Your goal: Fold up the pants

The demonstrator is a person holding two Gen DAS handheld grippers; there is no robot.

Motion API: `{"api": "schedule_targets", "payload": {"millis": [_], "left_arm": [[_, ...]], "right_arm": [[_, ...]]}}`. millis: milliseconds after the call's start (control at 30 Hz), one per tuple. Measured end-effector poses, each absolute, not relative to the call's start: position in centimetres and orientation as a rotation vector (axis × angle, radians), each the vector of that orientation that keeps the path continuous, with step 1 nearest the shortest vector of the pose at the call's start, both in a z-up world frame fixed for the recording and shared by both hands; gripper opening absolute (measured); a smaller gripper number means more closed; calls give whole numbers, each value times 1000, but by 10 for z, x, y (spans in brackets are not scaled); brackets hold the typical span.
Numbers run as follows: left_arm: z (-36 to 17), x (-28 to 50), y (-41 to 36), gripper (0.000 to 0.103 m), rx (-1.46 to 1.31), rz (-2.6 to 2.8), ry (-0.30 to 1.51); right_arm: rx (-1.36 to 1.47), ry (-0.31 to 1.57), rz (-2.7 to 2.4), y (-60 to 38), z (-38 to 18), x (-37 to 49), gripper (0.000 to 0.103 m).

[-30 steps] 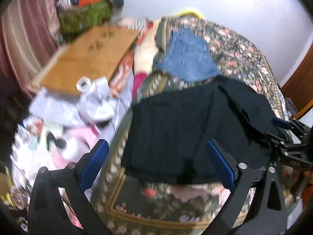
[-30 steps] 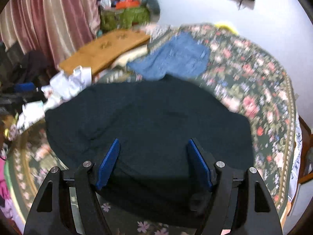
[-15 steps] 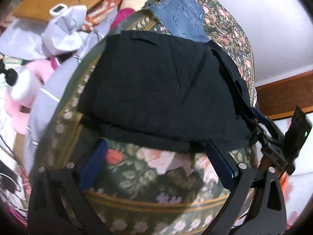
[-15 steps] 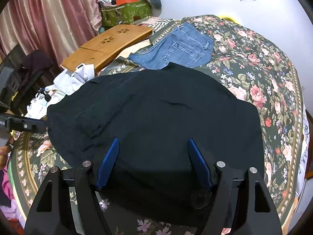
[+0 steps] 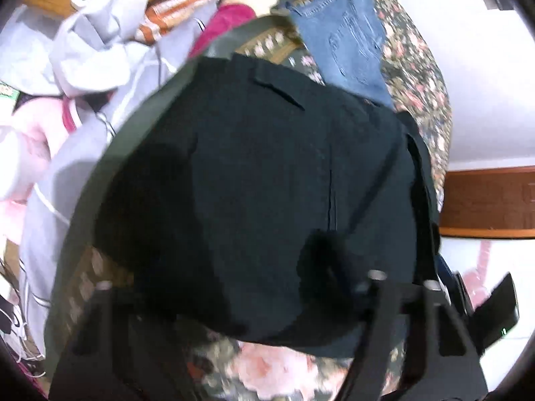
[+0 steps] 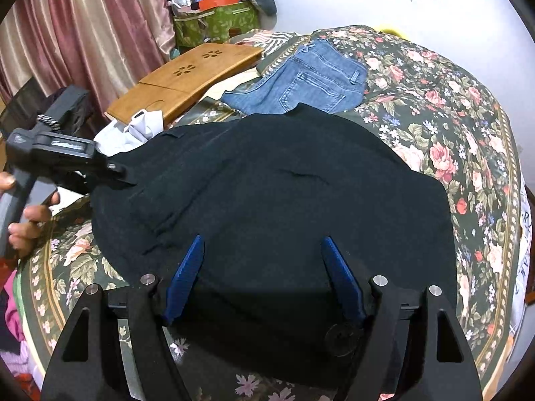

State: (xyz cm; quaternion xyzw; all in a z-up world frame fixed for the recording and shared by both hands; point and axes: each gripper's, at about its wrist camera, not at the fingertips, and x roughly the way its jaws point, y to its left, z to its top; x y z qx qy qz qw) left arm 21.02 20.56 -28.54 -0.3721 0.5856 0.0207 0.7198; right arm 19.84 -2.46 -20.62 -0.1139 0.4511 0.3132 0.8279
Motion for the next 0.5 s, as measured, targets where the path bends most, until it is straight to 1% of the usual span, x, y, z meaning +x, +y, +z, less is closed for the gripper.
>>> {"api": "schedule_targets", "payload": {"millis": [33,67,100,267,400,500], "left_arm": [[-283,211,207,43,-809,71,1282],[-279,212,207,37,-777,94,1259],[-272,212,205,34,-730,113,1228],[-228,211,193,30,-489,189,1074],[-182,216,170,30,-216,282,929],[-151,222,149,29,-91,287,822]], "right_arm": [[-238,958,664,-25,-206,198,72],[-232,957,663,-26,-206,198,72],[-225,957,664,-26,-205,197,72],[-145,971,682,-39,-199,197,70],[-65,943,627,-71,-191,193,70],[-48,925,566,-101,-188,187,70]]}}
